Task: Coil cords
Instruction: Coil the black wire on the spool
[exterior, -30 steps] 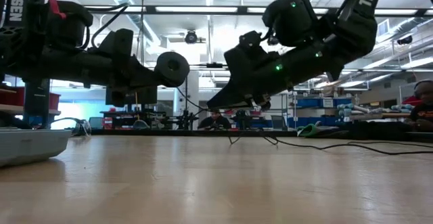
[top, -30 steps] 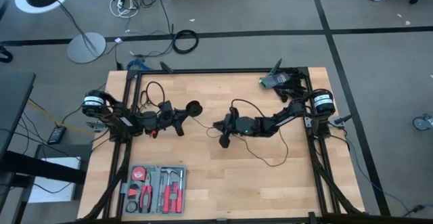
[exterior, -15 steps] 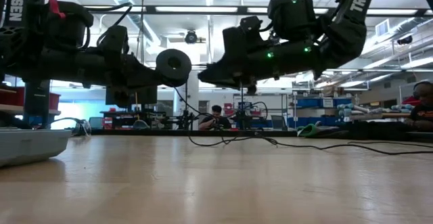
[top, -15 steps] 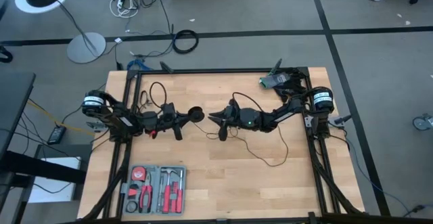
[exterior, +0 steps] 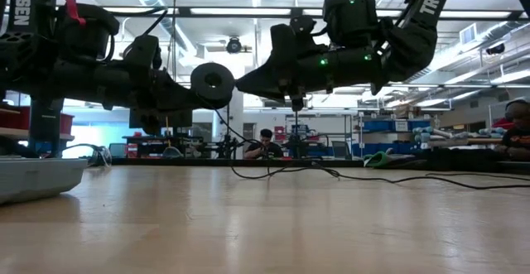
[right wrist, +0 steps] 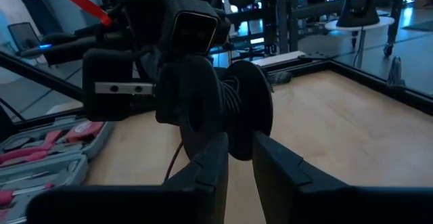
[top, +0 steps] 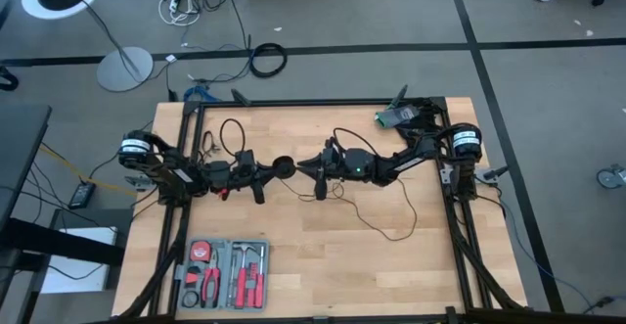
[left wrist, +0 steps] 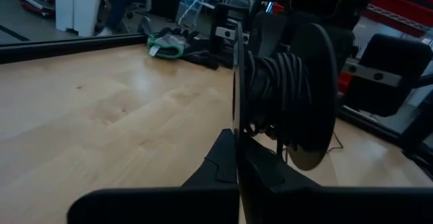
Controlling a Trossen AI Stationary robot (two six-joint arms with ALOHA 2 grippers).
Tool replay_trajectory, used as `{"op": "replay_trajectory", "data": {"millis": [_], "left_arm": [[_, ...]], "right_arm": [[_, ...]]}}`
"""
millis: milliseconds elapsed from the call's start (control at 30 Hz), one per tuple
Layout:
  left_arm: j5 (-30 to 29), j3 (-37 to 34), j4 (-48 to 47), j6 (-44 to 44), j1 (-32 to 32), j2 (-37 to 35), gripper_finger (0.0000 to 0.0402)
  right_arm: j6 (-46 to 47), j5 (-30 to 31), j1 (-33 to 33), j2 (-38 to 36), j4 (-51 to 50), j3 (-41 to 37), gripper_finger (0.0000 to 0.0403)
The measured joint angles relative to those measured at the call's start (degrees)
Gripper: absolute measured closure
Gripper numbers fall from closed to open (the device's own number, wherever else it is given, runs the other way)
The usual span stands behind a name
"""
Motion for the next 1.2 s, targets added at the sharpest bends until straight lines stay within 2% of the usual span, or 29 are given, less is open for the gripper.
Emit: {"op": "replay_trajectory", "data": {"millis": [367,567,833,1200], "left_arm": [[0.31,-0.10,-0.09,0.07,0.00,0.00,0.0402],[1.25,-0.15,0.08,0.23,-0.04,0.00,0.0402],[1.20,-0.13,0.04,0.24,-0.02,0.00,0.0402],[2.90,2.01,0.18,0.49,-0.02,0.00,0.0402]], "right_arm": [[0.48,-1.55,-0.70,0.00,0.19,0.09,0.0332],[0.61,-1.54,-1.49,0.00,3.43,0.20,0.0334],[2.75,-7.69,-2.05,-0.02,2.70,0.20,0.0335],[3.34,-9.48,-1.79,-0.02,-0.34,0.15,0.0355]]}}
